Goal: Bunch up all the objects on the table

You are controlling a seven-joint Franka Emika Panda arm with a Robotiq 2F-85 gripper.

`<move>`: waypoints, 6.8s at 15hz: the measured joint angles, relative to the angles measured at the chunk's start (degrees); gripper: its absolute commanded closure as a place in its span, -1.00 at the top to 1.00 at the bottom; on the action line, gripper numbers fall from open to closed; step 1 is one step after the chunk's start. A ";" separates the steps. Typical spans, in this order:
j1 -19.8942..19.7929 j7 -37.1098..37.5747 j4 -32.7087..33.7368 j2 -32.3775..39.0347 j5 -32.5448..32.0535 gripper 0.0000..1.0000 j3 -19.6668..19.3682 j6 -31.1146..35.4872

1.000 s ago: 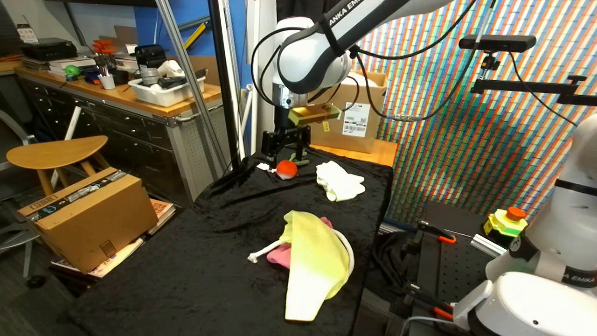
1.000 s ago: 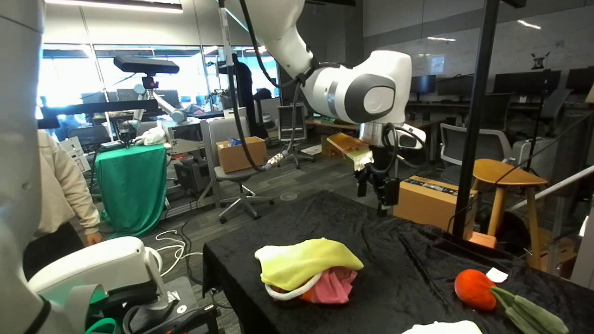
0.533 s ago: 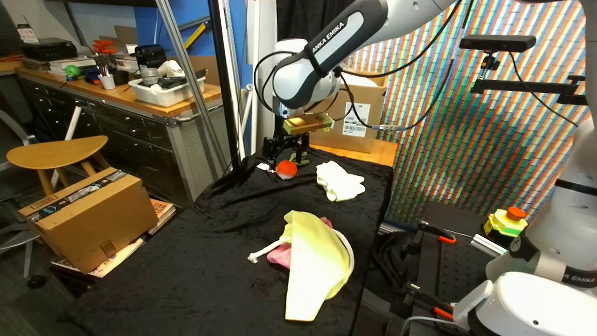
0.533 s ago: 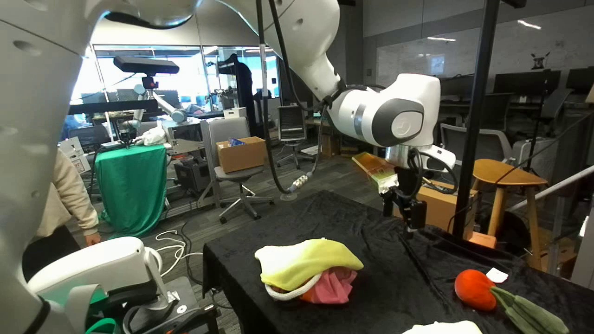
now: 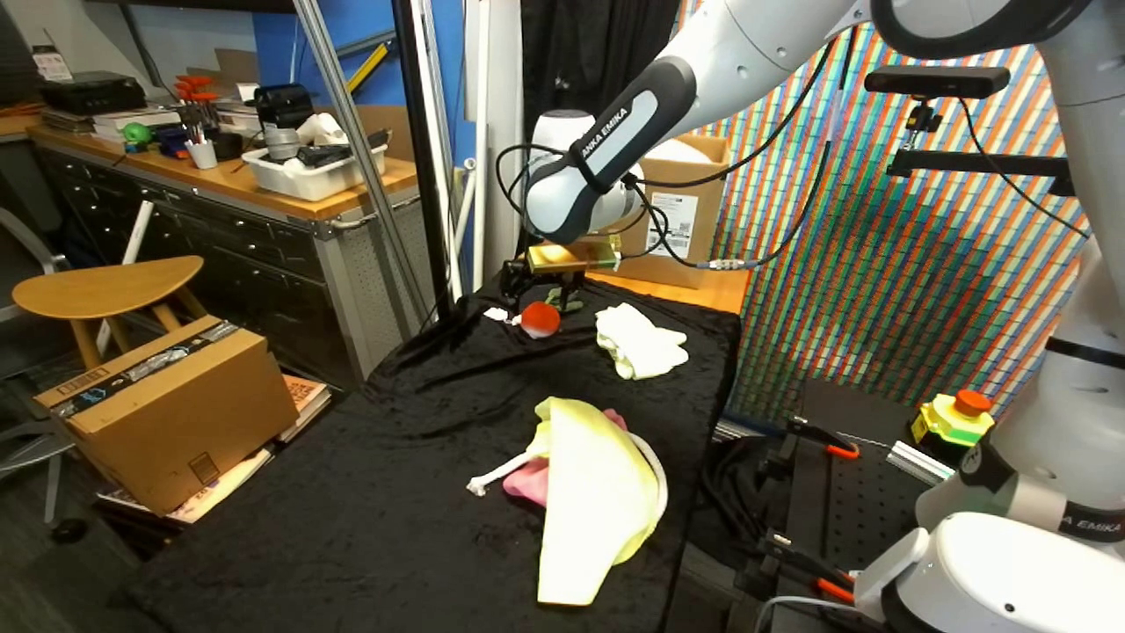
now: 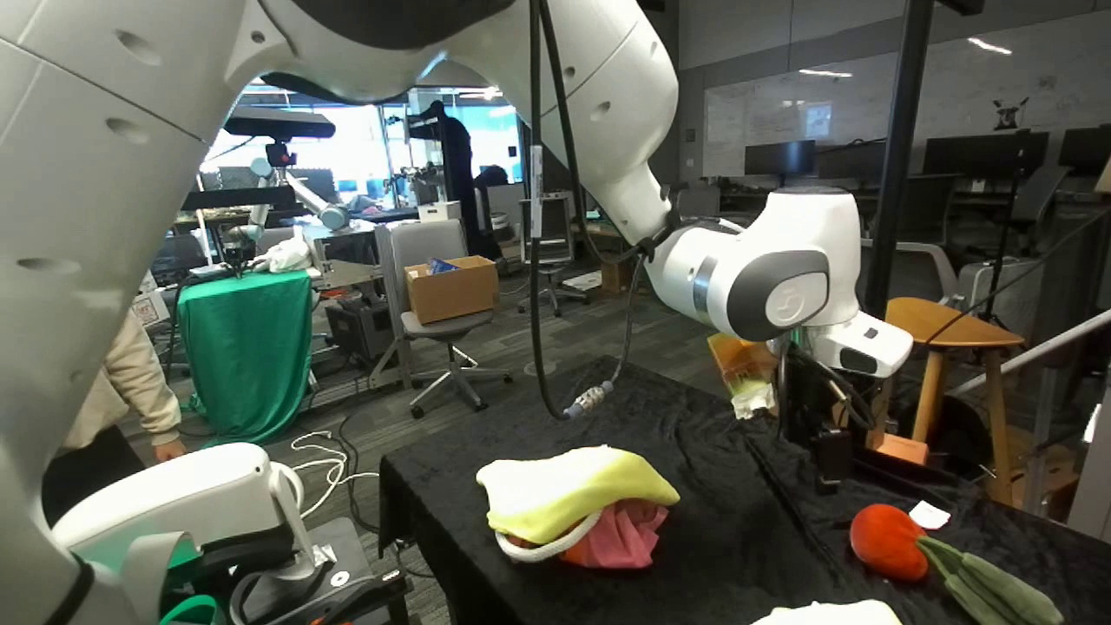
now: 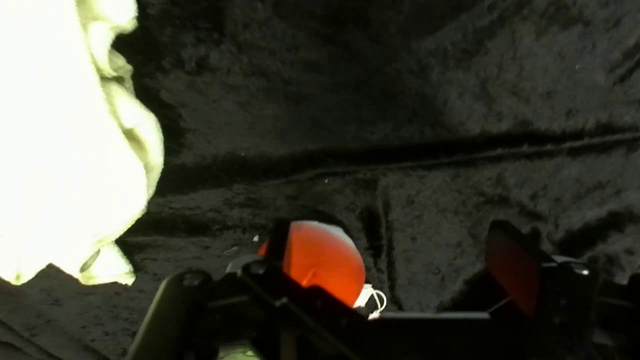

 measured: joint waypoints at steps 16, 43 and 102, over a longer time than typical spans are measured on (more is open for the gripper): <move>8.74 22.57 3.31 8.93 -3.38 1.00 -10.84 7.55; 2.60 25.43 23.32 21.00 -3.43 0.25 -8.33 -6.23; 8.40 -43.16 4.87 -0.56 -9.51 -0.79 19.09 -30.28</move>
